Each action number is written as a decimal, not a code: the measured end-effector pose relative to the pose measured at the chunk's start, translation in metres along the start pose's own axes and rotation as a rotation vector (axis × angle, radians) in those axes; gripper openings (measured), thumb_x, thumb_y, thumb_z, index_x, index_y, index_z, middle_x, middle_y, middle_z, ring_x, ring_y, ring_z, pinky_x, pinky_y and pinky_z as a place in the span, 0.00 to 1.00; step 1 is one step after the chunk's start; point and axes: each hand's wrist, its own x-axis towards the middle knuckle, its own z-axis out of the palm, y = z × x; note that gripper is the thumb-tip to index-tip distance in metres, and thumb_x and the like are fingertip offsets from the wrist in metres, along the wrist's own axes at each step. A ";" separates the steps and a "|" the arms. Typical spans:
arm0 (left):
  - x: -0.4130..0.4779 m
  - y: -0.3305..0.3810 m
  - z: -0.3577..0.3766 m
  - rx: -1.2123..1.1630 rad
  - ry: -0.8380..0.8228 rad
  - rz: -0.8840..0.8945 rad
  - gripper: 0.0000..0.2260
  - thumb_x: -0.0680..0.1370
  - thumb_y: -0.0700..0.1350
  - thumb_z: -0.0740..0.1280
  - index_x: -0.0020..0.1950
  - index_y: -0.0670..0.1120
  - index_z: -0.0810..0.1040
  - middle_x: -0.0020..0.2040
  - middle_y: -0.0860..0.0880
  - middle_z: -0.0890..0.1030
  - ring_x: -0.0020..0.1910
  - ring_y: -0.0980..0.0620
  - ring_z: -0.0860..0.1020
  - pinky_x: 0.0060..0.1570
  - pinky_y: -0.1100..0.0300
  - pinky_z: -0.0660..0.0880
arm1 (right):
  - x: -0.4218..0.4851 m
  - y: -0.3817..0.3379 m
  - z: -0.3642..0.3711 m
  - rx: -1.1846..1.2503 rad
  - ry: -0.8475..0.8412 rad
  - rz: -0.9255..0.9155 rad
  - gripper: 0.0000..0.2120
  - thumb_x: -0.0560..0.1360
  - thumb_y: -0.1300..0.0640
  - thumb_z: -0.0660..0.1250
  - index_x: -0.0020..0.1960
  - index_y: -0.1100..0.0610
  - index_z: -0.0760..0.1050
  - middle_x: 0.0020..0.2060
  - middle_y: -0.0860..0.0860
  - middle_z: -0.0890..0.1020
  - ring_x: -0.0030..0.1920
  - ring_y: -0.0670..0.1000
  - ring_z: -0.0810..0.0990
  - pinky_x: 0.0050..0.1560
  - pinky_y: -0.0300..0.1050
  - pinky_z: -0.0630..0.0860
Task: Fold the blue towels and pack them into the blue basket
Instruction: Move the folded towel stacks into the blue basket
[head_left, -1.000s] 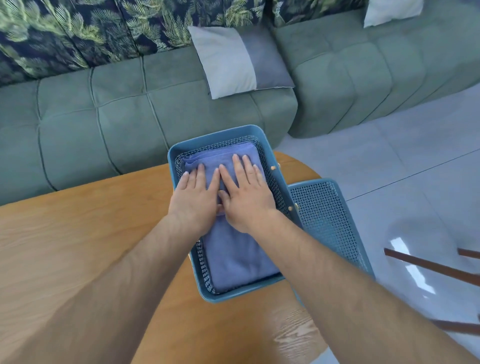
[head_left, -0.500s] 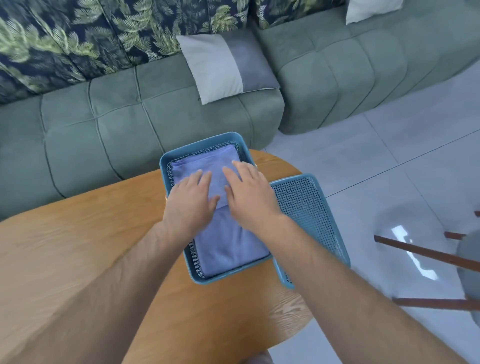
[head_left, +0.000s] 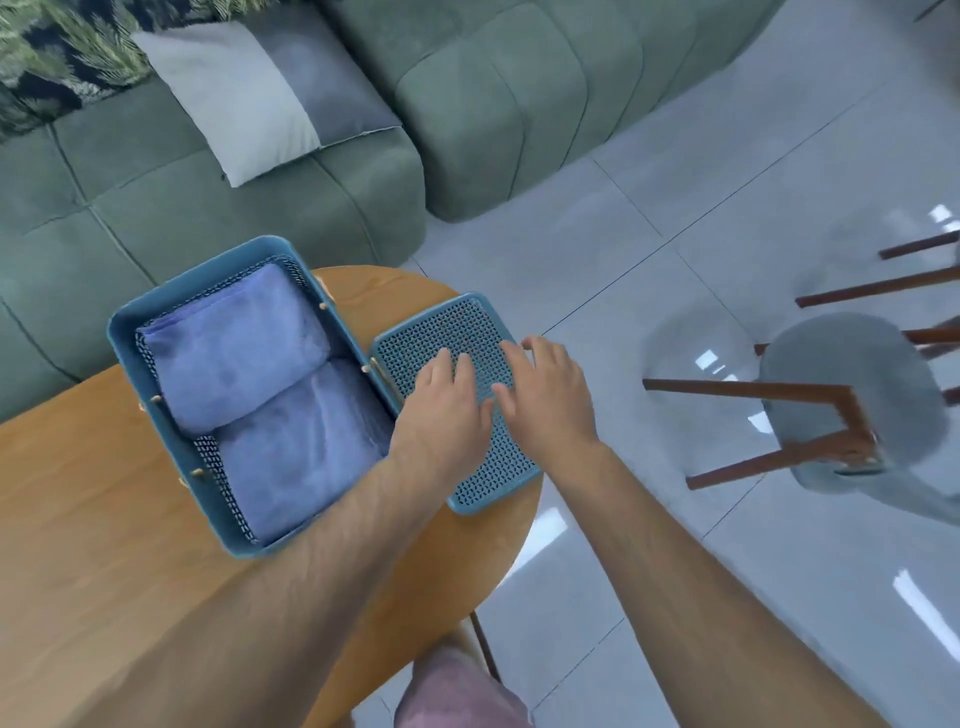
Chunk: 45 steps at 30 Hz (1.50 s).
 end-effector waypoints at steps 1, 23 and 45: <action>0.001 0.003 0.012 -0.003 -0.089 -0.051 0.27 0.84 0.50 0.59 0.78 0.37 0.58 0.77 0.36 0.59 0.77 0.40 0.59 0.74 0.52 0.56 | -0.003 0.008 0.008 -0.001 -0.039 0.011 0.24 0.79 0.48 0.66 0.72 0.54 0.69 0.65 0.56 0.74 0.64 0.58 0.72 0.63 0.52 0.70; 0.024 -0.013 0.158 -0.245 -0.233 -0.621 0.36 0.81 0.56 0.63 0.82 0.52 0.46 0.80 0.41 0.35 0.74 0.32 0.57 0.69 0.42 0.66 | 0.003 0.084 0.138 0.345 -0.360 0.320 0.54 0.70 0.34 0.73 0.81 0.44 0.41 0.71 0.57 0.62 0.70 0.57 0.61 0.68 0.57 0.68; 0.029 -0.009 0.118 -0.430 -0.189 -0.520 0.32 0.79 0.60 0.65 0.80 0.62 0.54 0.79 0.42 0.53 0.76 0.39 0.56 0.73 0.41 0.62 | -0.044 0.094 0.086 0.806 -0.214 0.584 0.30 0.81 0.57 0.64 0.78 0.46 0.54 0.69 0.50 0.69 0.66 0.53 0.75 0.65 0.56 0.76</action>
